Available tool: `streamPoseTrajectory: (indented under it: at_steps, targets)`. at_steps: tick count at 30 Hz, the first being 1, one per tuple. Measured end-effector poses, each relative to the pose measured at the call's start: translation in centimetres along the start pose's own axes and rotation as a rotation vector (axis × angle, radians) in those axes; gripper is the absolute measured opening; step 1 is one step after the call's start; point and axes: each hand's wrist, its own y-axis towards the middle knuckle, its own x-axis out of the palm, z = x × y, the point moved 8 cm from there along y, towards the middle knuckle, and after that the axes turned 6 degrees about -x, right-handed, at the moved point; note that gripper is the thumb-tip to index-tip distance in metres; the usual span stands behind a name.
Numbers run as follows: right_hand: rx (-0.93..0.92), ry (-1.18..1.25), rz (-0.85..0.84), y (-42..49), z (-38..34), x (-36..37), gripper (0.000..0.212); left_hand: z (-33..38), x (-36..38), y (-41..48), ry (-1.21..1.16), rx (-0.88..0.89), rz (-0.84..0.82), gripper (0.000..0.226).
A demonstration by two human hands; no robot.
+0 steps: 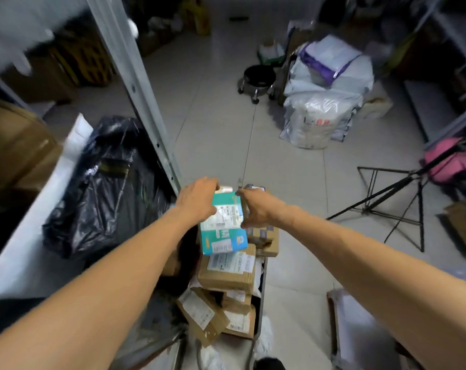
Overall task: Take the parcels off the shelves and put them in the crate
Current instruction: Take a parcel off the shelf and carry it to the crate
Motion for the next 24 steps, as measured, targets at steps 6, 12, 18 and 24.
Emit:
streamPoseTrajectory:
  at_steps: [6,12,18,24]
  targets:
    - [-0.024,-0.127,0.126,-5.1,-5.0,-10.9,0.080,3.6,-10.6,-2.7,0.227,0.100,0.069,0.046]
    - [-0.072,-0.213,0.229,-10.5,-8.7,-16.6,0.071,4.8,-16.2,-7.3,0.274,0.036,0.160,0.049]
    - [-0.223,-0.311,0.251,-15.8,-13.1,-15.7,0.058,4.5,-15.8,-15.7,0.182,-0.104,0.216,0.051]
    - [-0.541,-0.377,0.155,-22.5,-21.2,-9.3,0.053,2.1,-11.7,-28.6,0.038,-0.393,0.227,0.038]
